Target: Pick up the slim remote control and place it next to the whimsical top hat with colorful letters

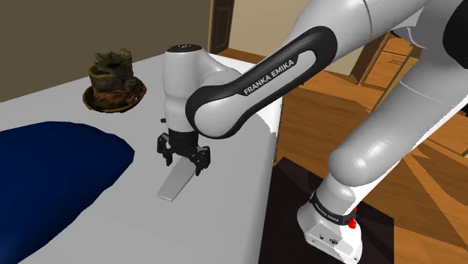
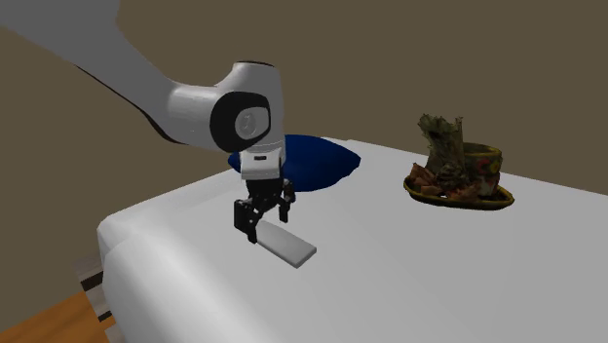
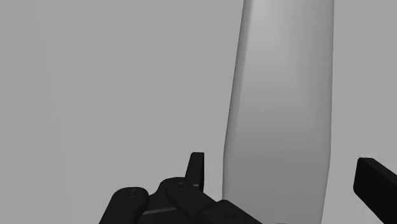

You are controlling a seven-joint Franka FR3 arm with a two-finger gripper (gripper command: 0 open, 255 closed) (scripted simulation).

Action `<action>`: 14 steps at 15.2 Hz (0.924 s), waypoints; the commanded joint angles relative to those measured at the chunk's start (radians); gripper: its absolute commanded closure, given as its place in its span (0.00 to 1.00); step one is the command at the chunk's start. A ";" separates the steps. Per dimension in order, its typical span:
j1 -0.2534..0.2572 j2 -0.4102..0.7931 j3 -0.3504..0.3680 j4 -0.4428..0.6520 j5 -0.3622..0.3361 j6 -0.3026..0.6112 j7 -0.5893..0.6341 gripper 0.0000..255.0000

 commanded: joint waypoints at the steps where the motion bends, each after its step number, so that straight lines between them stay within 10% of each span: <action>1: -0.012 0.047 0.012 -0.011 -0.051 0.041 0.036 0.00; 9: -0.010 0.047 0.011 -0.011 -0.051 0.041 0.036 0.00; 10: -0.010 0.047 0.011 -0.011 -0.051 0.041 0.036 1.00; 14: -0.010 0.047 0.011 -0.010 -0.051 0.041 0.036 1.00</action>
